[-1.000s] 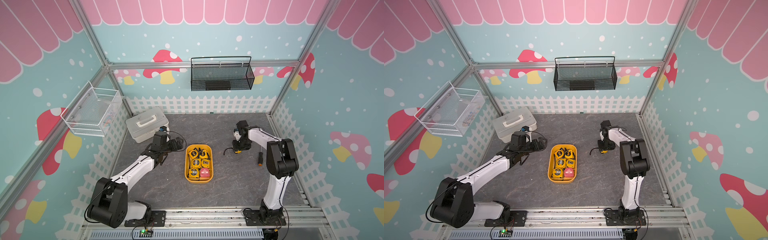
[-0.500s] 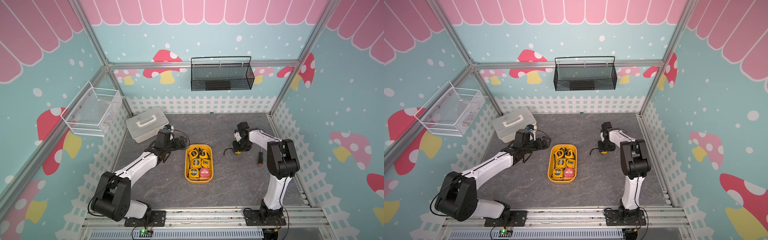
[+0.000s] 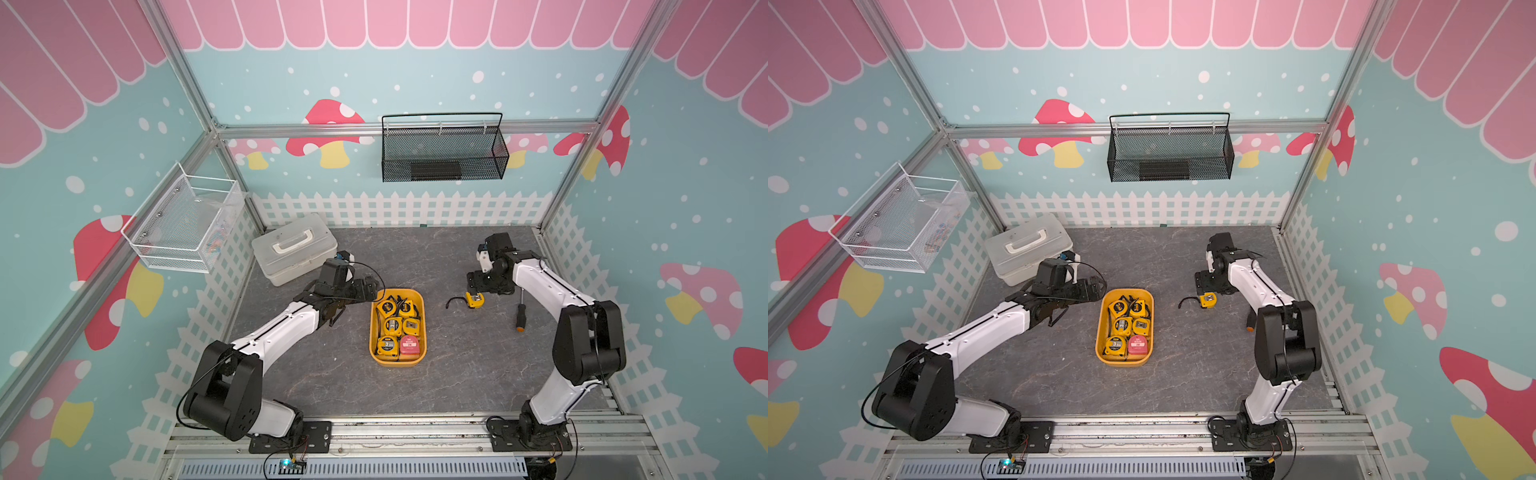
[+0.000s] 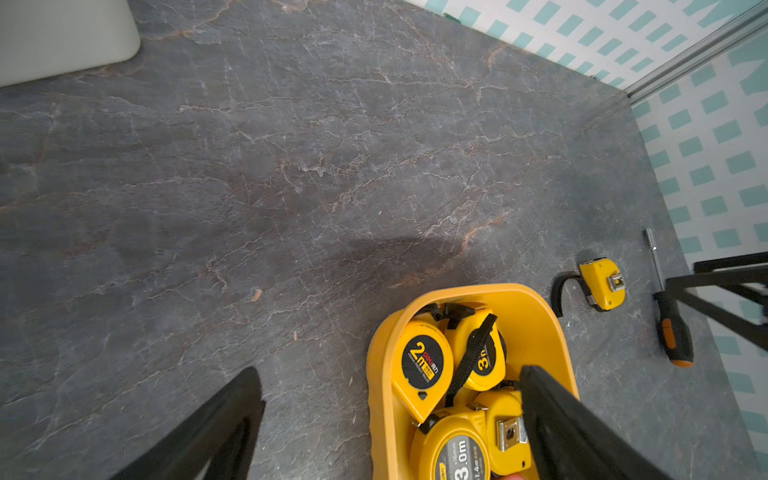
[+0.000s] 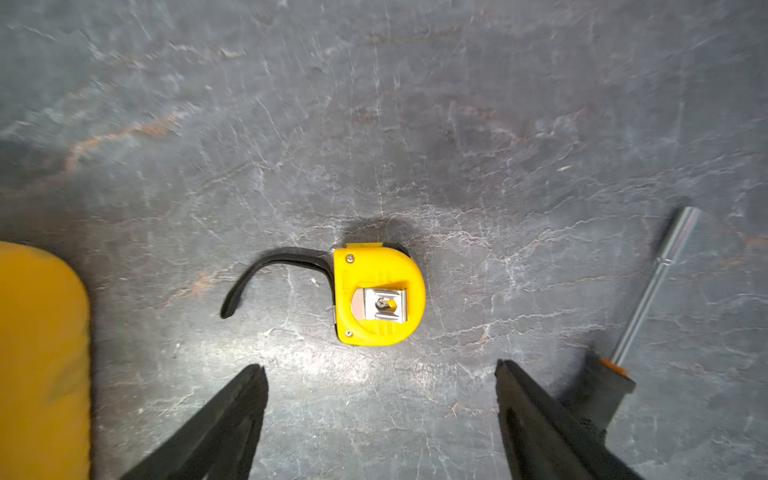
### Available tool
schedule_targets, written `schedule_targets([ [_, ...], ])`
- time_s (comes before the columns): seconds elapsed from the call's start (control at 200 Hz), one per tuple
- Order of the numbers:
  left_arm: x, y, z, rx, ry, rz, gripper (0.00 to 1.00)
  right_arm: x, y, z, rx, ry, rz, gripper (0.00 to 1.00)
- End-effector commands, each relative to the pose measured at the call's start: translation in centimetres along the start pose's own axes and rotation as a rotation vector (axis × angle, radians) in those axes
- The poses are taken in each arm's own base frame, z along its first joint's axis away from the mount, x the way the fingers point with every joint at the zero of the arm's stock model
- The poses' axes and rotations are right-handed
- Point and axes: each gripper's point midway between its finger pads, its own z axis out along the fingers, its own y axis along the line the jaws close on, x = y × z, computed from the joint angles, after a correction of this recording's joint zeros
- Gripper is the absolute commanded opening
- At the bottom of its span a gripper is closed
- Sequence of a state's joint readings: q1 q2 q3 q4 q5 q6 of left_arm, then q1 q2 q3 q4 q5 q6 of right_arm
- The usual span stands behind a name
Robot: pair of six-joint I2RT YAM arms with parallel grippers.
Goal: Take the tape measure out of the storage box
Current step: Place the tape measure at the center of the board, then pick up the tape measure from the storage box.
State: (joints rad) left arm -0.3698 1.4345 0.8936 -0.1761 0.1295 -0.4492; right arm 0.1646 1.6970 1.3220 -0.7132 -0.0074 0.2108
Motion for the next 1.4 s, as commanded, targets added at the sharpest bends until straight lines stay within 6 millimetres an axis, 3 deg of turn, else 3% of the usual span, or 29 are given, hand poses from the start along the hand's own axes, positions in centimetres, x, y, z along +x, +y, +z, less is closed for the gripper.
schedule_targets([
  [0.0, -0.6, -1.1, -1.0, -0.006, -0.012, 0.047, 0.94, 0.0, 0.5, -1.1, -0.017, -0.028, 0.011, 0.87],
  [0.07, -0.6, -1.4, -0.7, -0.003, -0.003, 0.055, 0.9, 0.1, 0.9, -1.3, -0.033, -0.043, 0.013, 0.87],
  [0.09, 0.1, -2.4, -0.4, 0.015, 0.015, 0.072, 0.89, 0.1, 1.0, -1.4, -0.038, -0.046, 0.015, 0.87],
  [0.2, 1.6, -4.0, 0.7, 0.031, 0.083, 0.097, 0.81, 0.5, 1.3, -1.0, -0.056, -0.035, 0.014, 0.87],
  [0.33, 3.1, -5.7, 1.0, 0.009, 0.135, 0.163, 0.81, 1.0, 1.5, -0.6, -0.068, -0.026, 0.017, 0.87],
  [0.505, 5.7, -6.6, 1.5, -0.026, 0.224, 0.177, 0.81, 1.4, 1.8, -0.2, -0.084, -0.022, 0.023, 0.87],
  [0.76, 9.5, -6.8, 2.7, -0.055, 0.361, 0.172, 0.81, 1.6, 1.9, 0.1, -0.095, -0.018, 0.021, 0.87],
  [1.396, 13.2, -5.5, 4.7, -0.173, 0.53, 0.163, 0.8, 2.0, 2.2, 1.3, -0.107, 0.014, 0.015, 0.87],
])
